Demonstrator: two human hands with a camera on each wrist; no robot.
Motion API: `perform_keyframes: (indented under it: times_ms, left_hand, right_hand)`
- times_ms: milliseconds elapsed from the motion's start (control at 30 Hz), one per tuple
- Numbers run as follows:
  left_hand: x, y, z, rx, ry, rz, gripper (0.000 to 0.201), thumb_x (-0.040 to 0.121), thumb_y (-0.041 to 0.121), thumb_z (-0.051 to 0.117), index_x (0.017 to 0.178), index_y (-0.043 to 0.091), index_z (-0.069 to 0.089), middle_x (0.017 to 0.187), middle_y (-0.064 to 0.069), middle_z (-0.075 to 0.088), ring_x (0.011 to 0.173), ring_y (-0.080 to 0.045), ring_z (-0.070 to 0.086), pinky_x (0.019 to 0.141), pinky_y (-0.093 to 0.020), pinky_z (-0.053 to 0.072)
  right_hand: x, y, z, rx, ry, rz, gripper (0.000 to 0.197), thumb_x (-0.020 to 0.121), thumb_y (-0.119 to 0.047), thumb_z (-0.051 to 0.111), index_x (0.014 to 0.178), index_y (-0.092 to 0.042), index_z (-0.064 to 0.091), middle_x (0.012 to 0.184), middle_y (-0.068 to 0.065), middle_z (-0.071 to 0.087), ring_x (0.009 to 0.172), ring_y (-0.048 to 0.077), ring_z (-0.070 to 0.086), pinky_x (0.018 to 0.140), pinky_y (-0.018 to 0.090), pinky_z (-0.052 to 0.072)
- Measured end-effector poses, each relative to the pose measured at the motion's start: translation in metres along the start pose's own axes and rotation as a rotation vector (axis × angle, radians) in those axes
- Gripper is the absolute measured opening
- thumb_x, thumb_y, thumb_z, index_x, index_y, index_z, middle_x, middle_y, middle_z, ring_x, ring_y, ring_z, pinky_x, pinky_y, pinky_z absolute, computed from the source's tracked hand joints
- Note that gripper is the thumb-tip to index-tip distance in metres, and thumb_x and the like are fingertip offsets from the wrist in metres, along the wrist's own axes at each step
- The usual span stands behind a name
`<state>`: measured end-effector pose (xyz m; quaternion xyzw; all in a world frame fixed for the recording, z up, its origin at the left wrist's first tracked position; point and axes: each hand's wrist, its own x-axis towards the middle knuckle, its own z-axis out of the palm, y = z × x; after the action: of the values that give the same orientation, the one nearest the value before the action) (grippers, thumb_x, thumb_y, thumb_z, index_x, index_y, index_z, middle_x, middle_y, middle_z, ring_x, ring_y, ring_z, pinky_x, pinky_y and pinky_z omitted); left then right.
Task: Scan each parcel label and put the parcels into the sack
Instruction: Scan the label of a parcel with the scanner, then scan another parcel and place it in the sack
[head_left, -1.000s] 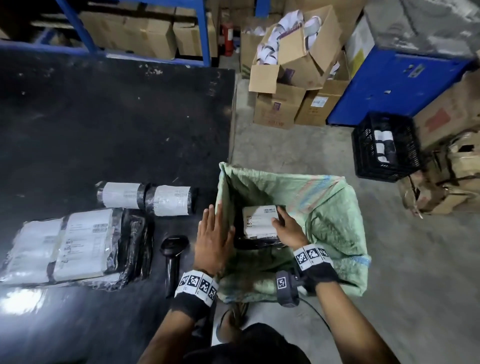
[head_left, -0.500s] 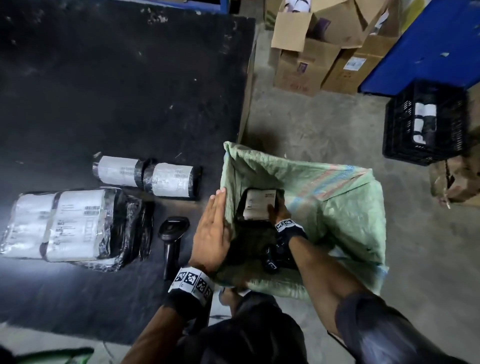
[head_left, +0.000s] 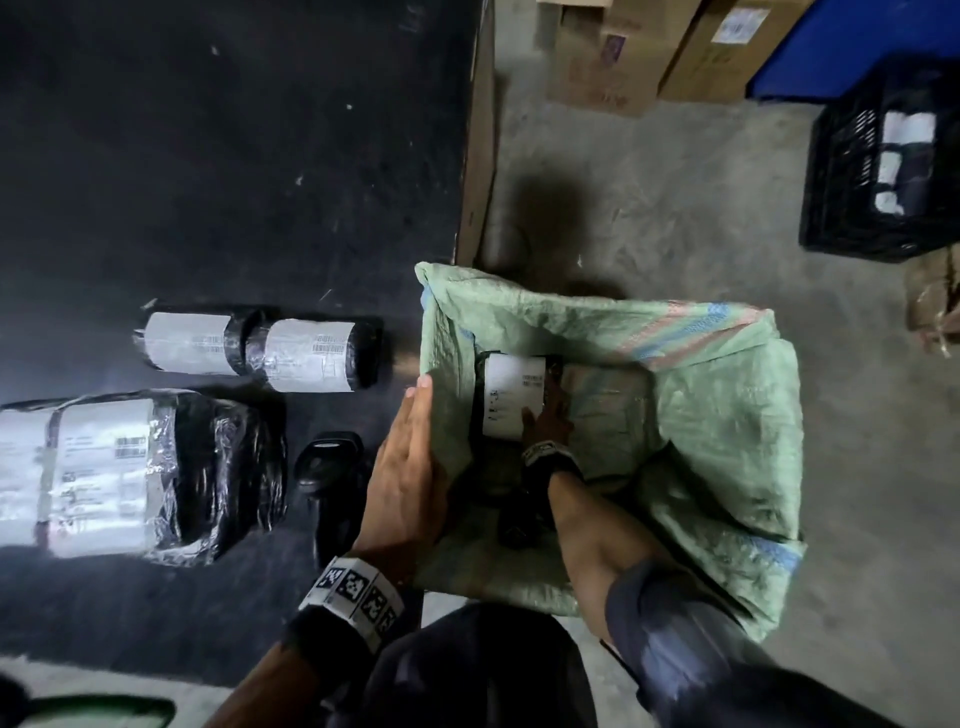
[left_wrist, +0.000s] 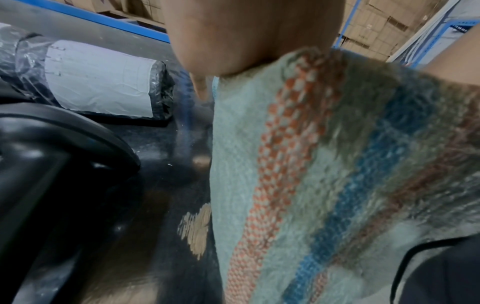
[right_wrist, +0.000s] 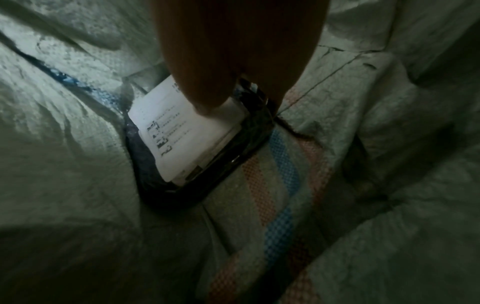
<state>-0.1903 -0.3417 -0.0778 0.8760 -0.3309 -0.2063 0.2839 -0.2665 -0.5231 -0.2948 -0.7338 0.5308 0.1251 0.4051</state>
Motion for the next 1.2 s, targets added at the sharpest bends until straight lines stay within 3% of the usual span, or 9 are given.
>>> perform_keyframes:
  times_ms: [167,333,467,533,600,667,800,1033,1200]
  left_hand:
    - [0.001,0.005,0.002,-0.018,0.011,-0.018,0.092,0.086,-0.022,0.047,0.165,0.006,0.009,0.172,-0.012,0.021,0.161,-0.023,0.018,0.127,-0.048,0.030]
    - [-0.001,0.004,-0.005,-0.006,-0.027,-0.031,0.101,0.083,-0.015,0.050,0.166,0.016,0.003,0.174,-0.002,0.012,0.162,-0.014,0.009,0.129,-0.045,0.027]
    - [-0.006,0.003,-0.008,0.018,0.006,-0.024,0.103,0.081,-0.009,0.053,0.167,0.018,0.003,0.175,0.000,0.013,0.162,-0.019,0.011,0.127,-0.046,0.030]
    - [-0.007,0.003,-0.009,0.017,0.020,-0.045,0.105,0.082,-0.008,0.055,0.167,0.023,0.002,0.174,-0.002,0.016,0.162,-0.023,0.012,0.127,-0.048,0.031]
    - [-0.007,0.002,-0.014,0.030,-0.006,-0.082,0.106,0.086,-0.003,0.058,0.166,0.029,-0.002,0.172,-0.009,0.022,0.161,-0.028,0.015,0.127,-0.050,0.029]
    - [-0.008,0.004,-0.025,0.035,-0.070,-0.101,0.102,0.091,0.008,0.061,0.166,0.033,-0.003,0.169,-0.017,0.029,0.159,-0.033,0.021,0.125,-0.053,0.031]
    - [-0.013,0.007,-0.054,0.011,-0.055,-0.062,0.080,0.090,0.038,0.053,0.164,0.025,0.026,0.151,-0.019,0.053,0.139,-0.040,0.047,0.107,-0.056,0.047]
    - [-0.040,-0.011,-0.124,-0.043,0.163,0.018,0.055,0.098,0.027,0.065,0.150,0.015,0.052,0.139,-0.017,0.062,0.133,-0.035,0.051,0.109,-0.046,0.046]
    - [-0.071,-0.050,-0.179,-0.068,0.242,-0.011,0.049,0.096,0.026,0.063,0.143,0.013,0.058,0.135,-0.018,0.064,0.129,-0.035,0.054,0.107,-0.049,0.048]
  right_hand:
    - [0.002,0.004,-0.006,0.008,-0.072,0.008,0.083,0.098,-0.020,0.057,0.159,-0.023,0.002,0.167,0.007,0.010,0.146,0.039,0.029,0.116,0.050,0.032]
    - [0.007,0.005,-0.029,-0.082,-0.210,-0.143,0.086,0.096,-0.013,0.055,0.160,-0.015,-0.003,0.167,0.008,0.002,0.153,0.030,0.010,0.123,0.040,0.021]
    - [0.010,-0.008,-0.052,-0.203,-0.262,-0.131,0.085,0.095,-0.023,0.057,0.159,-0.008,0.003,0.166,0.011,0.014,0.148,0.031,0.026,0.117,0.035,0.026]
    - [0.004,-0.020,-0.068,-0.278,-0.267,-0.133,0.082,0.092,-0.039,0.055,0.158,-0.008,0.018,0.159,0.015,0.034,0.140,0.033,0.040,0.110,0.035,0.036]
    - [-0.017,-0.044,-0.093,-0.339,-0.289,-0.150,0.062,0.095,-0.035,0.057,0.148,-0.007,0.041,0.145,0.017,0.052,0.128,0.033,0.054,0.098,0.030,0.043]
    - [-0.042,-0.068,-0.118,-0.407,-0.297,-0.188,0.050,0.099,-0.035,0.055,0.139,-0.005,0.053,0.141,0.016,0.056,0.126,0.031,0.056,0.088,0.026,0.043]
    - [-0.105,-0.110,-0.165,-0.429,-0.249,-0.302,0.059,0.099,-0.047,0.050,0.149,-0.016,0.042,0.148,0.012,0.050,0.133,0.029,0.051,0.104,0.031,0.042]
    - [-0.232,-0.171,-0.166,-0.405,-0.055,-0.579,0.051,0.098,-0.054,0.044,0.143,-0.030,0.046,0.134,-0.001,0.064,0.122,0.024,0.060,0.097,0.043,0.050]
    - [-0.295,-0.206,-0.113,-0.327,-0.071,-0.637,0.050,0.097,-0.054,0.048,0.142,-0.034,0.046,0.130,-0.005,0.065,0.118,0.021,0.062,0.095,0.037,0.050]
